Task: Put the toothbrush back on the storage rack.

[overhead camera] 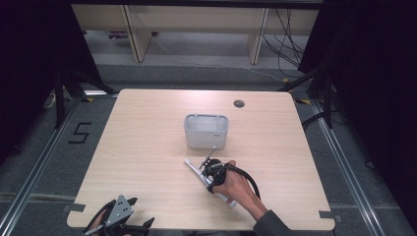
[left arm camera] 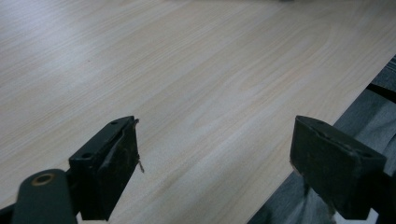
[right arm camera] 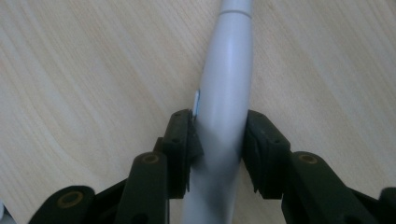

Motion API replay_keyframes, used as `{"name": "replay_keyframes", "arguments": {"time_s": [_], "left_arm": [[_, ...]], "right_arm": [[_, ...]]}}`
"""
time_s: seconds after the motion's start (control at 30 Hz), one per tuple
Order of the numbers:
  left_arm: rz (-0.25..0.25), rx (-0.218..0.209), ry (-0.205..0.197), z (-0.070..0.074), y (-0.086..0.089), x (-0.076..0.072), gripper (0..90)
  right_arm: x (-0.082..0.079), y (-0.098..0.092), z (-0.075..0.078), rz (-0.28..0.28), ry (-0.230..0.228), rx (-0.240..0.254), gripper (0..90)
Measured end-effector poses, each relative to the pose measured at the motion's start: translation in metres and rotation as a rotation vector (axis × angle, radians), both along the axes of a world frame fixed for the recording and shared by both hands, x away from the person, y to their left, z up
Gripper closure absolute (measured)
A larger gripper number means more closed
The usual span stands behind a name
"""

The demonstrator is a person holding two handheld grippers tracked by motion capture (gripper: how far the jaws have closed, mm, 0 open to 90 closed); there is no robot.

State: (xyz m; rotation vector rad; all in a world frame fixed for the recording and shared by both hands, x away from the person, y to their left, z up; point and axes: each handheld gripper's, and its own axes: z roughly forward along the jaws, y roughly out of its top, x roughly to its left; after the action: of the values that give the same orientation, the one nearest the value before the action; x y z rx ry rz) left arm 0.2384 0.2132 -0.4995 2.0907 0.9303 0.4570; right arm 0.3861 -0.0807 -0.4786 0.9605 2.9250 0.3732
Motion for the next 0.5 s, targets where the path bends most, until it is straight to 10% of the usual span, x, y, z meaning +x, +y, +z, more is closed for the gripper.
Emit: {"name": "replay_keyframes", "arguments": {"time_s": [0.5], "left_arm": [[-0.003,0.007,0.007,0.001,0.0,0.0,14.7]], "right_arm": [[0.007,0.015,0.002,0.09,0.039,-0.138,65.9]]}}
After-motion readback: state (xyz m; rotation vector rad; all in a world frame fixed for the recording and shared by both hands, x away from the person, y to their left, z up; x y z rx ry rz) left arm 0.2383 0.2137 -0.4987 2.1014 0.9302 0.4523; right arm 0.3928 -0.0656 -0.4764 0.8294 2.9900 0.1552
